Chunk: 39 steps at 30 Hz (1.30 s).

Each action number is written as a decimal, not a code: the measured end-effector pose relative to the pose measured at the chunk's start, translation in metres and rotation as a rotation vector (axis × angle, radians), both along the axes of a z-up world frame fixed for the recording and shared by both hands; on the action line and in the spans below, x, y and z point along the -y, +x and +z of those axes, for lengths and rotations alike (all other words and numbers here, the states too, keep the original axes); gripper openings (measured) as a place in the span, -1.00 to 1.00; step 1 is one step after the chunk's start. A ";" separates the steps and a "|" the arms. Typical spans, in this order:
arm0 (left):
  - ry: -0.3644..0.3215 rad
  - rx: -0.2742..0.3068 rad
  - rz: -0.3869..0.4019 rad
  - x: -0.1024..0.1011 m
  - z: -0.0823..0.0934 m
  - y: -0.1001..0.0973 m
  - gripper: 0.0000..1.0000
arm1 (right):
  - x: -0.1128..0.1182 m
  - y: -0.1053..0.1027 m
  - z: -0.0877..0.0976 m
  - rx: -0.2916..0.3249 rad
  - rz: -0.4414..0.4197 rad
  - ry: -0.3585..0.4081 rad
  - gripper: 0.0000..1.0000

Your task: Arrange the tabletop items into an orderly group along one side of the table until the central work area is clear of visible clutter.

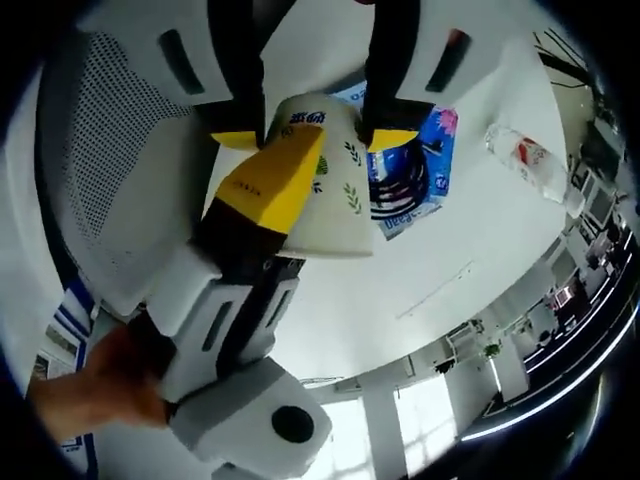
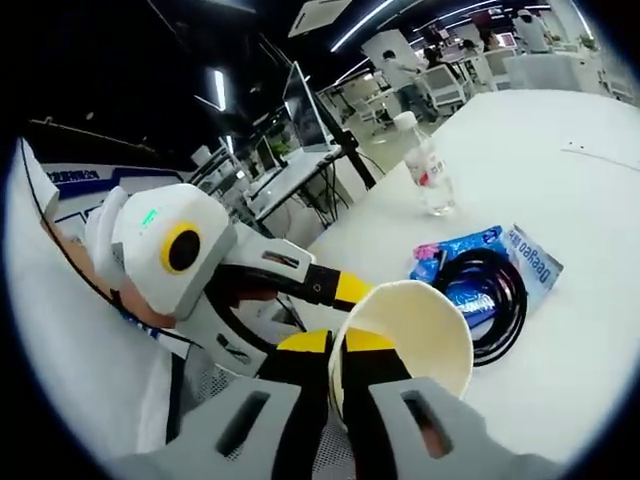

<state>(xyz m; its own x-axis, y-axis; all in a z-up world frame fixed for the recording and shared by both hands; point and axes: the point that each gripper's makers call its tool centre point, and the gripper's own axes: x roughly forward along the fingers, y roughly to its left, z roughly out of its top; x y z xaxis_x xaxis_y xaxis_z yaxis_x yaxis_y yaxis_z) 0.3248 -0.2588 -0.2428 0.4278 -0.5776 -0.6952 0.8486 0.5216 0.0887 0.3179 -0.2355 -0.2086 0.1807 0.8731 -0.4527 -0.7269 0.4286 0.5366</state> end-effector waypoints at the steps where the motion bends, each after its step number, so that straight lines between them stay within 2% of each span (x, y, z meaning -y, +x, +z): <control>1: -0.002 -0.004 0.011 -0.002 0.000 0.001 -0.24 | -0.001 0.001 0.000 0.001 -0.005 0.000 -1.00; 4: -0.001 -0.004 0.029 -0.005 -0.001 0.004 -0.24 | -0.004 0.005 -0.001 0.004 -0.012 0.000 -1.00; 10: 0.057 0.024 0.028 -0.018 -0.005 0.006 -0.28 | -0.013 0.009 -0.002 0.014 0.020 -0.020 -1.00; 14: 0.050 0.017 0.066 -0.029 -0.006 0.010 -0.32 | -0.016 0.015 -0.001 0.021 0.030 -0.027 -1.00; 20: -0.035 -0.025 0.181 -0.046 -0.004 0.018 -0.35 | -0.015 0.031 0.005 0.039 0.022 -0.037 -1.00; 29: -0.245 -0.114 0.411 -0.076 0.000 0.030 -0.27 | -0.016 0.058 0.008 0.076 0.014 -0.070 -1.00; 39: -0.301 -0.125 0.544 -0.107 0.000 0.034 -0.15 | -0.020 0.081 0.001 0.102 0.022 -0.135 -1.00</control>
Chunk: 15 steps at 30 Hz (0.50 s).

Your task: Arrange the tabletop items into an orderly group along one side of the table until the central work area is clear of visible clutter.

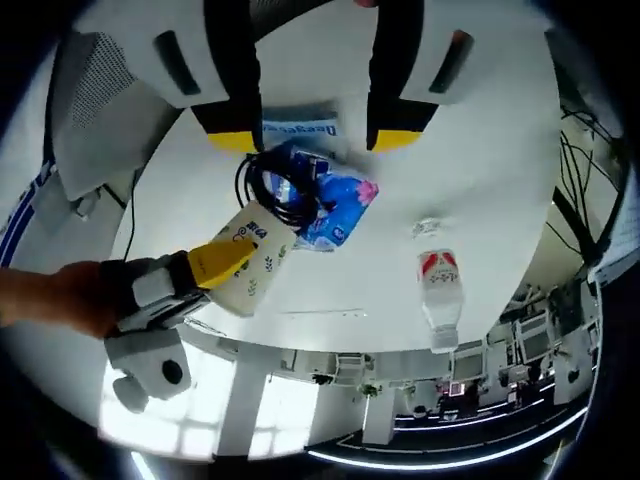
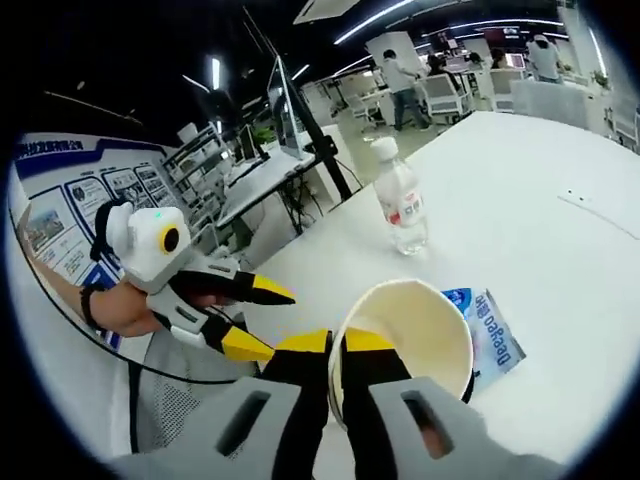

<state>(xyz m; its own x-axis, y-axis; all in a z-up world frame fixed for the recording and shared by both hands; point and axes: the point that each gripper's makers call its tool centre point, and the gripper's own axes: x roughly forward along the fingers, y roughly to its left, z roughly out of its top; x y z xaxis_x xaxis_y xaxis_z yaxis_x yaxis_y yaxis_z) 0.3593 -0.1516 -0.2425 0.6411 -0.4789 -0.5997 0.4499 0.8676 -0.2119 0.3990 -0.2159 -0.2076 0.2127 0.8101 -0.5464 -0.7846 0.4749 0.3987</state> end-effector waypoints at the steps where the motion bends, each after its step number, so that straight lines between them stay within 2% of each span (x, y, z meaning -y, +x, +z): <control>1: -0.008 -0.001 0.016 -0.002 0.000 0.001 -0.13 | -0.001 0.004 0.000 0.005 0.001 -0.007 -1.00; 5: -0.041 0.004 0.054 -0.006 0.003 0.005 -0.11 | -0.006 0.015 0.000 0.024 0.016 -0.034 -1.00; 15: -0.078 0.014 0.081 -0.009 0.006 0.009 -0.08 | -0.021 0.040 0.002 0.061 0.029 -0.062 -1.00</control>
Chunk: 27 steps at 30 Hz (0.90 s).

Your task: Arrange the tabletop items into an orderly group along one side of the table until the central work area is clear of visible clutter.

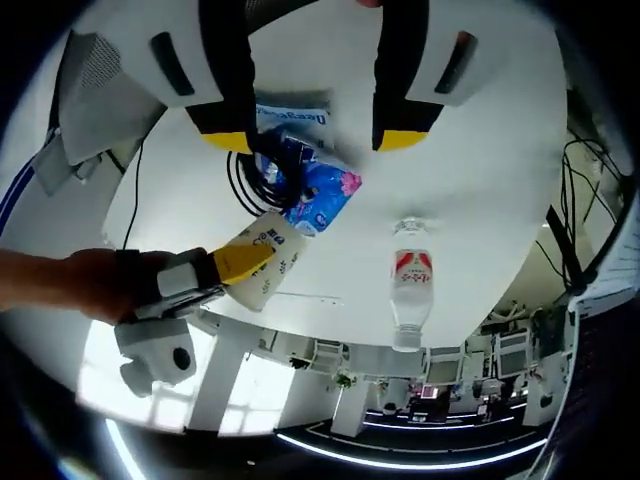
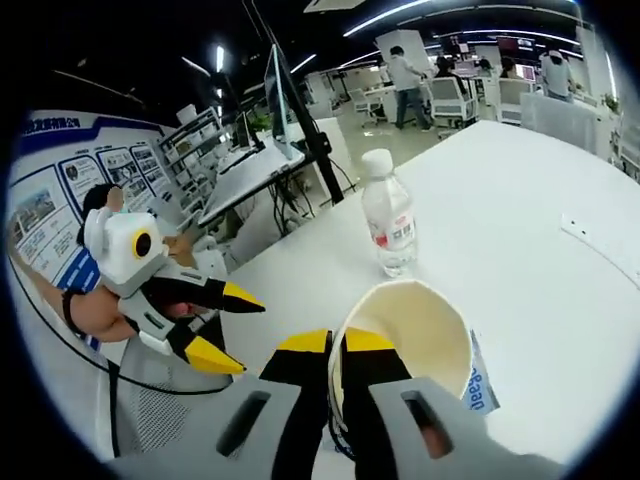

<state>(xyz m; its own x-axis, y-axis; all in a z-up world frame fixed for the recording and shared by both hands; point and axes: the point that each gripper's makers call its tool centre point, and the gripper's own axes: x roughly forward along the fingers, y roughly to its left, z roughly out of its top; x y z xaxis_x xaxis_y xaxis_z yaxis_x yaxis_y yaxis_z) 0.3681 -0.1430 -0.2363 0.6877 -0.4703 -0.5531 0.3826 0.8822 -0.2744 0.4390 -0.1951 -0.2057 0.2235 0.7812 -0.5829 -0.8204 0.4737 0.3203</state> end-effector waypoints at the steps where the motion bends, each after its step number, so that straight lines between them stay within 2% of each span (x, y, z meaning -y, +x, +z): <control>1: 0.000 0.001 0.001 -0.001 0.000 0.000 -0.08 | -0.002 0.003 0.000 0.003 0.002 -0.002 -1.00; 12: -0.004 0.005 0.000 -0.007 0.002 -0.004 -0.06 | -0.016 0.026 -0.008 0.059 0.058 -0.077 -1.00; 23: 0.000 0.006 -0.019 -0.008 0.004 -0.005 -0.06 | -0.021 0.050 -0.025 0.150 0.170 -0.203 -0.99; 27: 0.004 0.005 -0.018 -0.009 0.004 -0.005 -0.06 | -0.024 0.056 -0.033 0.201 0.237 -0.271 -0.99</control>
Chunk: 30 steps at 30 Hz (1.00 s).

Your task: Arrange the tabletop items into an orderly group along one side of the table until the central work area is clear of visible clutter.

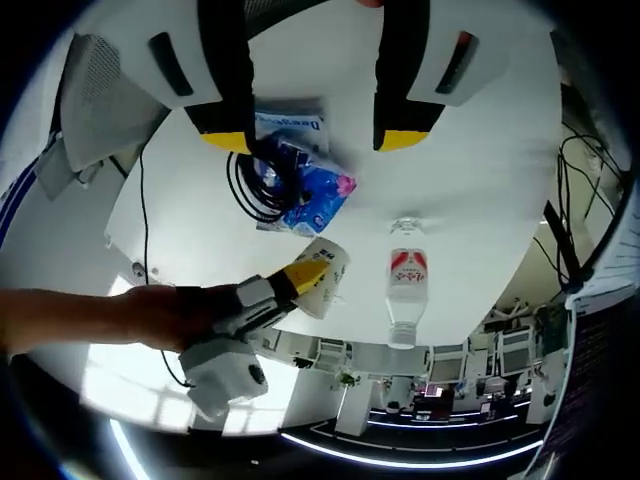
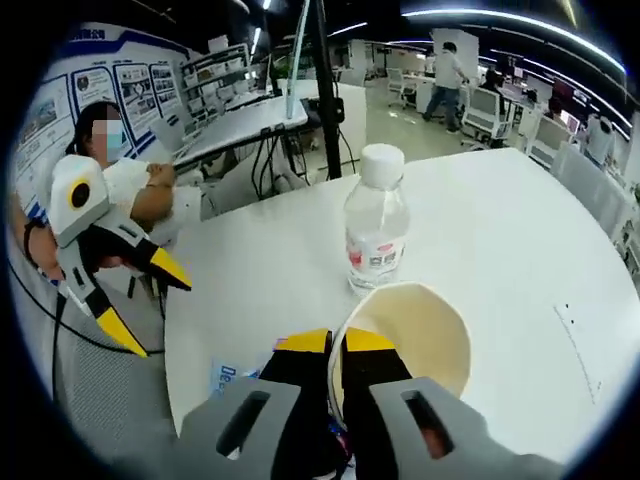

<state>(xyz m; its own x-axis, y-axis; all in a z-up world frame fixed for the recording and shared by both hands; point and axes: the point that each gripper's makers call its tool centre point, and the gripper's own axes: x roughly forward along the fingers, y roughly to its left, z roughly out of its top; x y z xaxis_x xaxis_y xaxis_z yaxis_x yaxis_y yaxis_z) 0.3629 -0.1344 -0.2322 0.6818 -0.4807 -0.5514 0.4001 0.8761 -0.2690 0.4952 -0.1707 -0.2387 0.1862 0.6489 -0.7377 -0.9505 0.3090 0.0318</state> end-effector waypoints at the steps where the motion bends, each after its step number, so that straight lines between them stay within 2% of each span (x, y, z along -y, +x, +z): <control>1: 0.000 -0.001 0.000 0.000 0.000 0.000 -0.06 | -0.001 0.000 -0.001 0.009 0.013 -0.011 -0.99; 6: 0.002 -0.007 0.001 -0.001 -0.002 0.001 -0.06 | -0.001 0.010 -0.015 0.065 0.085 -0.096 -0.99; 7: 0.002 -0.007 0.001 -0.001 -0.002 0.001 -0.06 | -0.003 0.010 -0.010 0.077 0.098 -0.112 -0.99; 20: -0.011 -0.020 -0.002 0.007 -0.004 0.006 -0.06 | -0.010 0.025 -0.048 0.136 0.210 -0.223 -0.99; 24: -0.005 -0.021 -0.013 0.009 -0.004 0.007 -0.06 | -0.011 0.033 -0.064 0.141 0.231 -0.252 -0.99; 27: -0.001 -0.025 -0.018 0.009 -0.006 0.009 -0.06 | -0.012 0.036 -0.067 0.150 0.242 -0.267 -0.98; 30: -0.004 -0.024 -0.014 0.007 -0.006 0.013 -0.06 | -0.015 0.040 -0.073 0.130 0.226 -0.263 -0.97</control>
